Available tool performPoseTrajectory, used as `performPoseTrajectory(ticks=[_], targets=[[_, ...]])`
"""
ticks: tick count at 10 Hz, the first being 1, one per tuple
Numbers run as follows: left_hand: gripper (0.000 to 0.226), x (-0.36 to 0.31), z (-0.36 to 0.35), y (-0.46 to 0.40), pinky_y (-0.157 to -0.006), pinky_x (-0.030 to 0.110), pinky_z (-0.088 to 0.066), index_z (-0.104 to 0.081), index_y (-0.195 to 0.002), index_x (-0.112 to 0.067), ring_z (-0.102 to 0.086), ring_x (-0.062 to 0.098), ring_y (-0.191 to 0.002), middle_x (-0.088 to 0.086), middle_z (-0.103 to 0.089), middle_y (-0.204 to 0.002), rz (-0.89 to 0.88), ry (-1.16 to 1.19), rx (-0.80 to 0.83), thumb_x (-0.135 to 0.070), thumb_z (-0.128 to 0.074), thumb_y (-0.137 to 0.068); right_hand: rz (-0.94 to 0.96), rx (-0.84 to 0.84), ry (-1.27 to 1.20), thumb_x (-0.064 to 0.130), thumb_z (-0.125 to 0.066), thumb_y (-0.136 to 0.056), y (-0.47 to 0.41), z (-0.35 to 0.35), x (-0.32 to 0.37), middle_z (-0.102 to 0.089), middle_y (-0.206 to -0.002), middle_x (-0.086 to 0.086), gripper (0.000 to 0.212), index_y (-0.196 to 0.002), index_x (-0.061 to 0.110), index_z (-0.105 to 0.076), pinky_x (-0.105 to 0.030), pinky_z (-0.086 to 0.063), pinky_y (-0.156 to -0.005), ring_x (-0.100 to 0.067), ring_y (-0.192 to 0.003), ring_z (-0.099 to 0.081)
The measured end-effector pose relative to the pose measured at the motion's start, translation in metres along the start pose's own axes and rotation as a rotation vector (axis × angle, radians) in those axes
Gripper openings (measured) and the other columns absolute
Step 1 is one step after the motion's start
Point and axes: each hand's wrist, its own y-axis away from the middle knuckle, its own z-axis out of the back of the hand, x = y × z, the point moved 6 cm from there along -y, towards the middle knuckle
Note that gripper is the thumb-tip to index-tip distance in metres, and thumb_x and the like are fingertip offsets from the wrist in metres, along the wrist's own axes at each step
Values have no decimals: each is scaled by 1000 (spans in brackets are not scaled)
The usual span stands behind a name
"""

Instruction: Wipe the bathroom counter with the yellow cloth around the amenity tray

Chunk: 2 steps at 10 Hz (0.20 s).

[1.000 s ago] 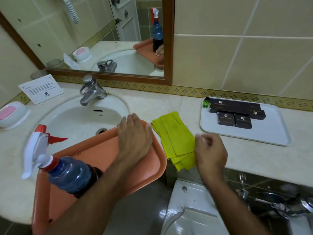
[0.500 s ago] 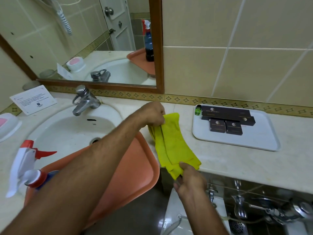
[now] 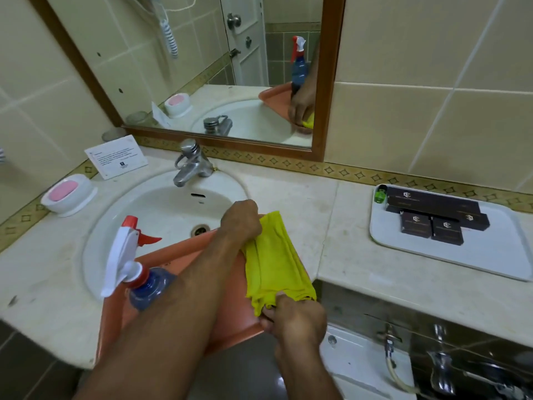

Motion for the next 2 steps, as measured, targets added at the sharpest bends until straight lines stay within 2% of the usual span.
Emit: performPoseTrajectory(ticks=[1, 2], targets=[[25, -1, -4, 5, -73, 39, -48, -62, -102, -12, -61, 34, -101, 13, -61, -111, 61, -102, -163, -12, -61, -77, -43, 71, 26, 5, -60, -89, -5, 0, -2, -62, -49, -18, 22, -68, 2, -60, -59, -61, -61, -30, -40, -64], [31, -25, 8, 16, -77, 41, -49, -59, -109, -8, -58, 35, -103, 14, -58, -113, -7, -253, -272, -8, -60, -79, -35, 151, 147, 19, -57, -88, 1, 23, 15, -63, -59, -23, 26, -76, -3, -62, -39, -57, -49, -27, -42, -60]])
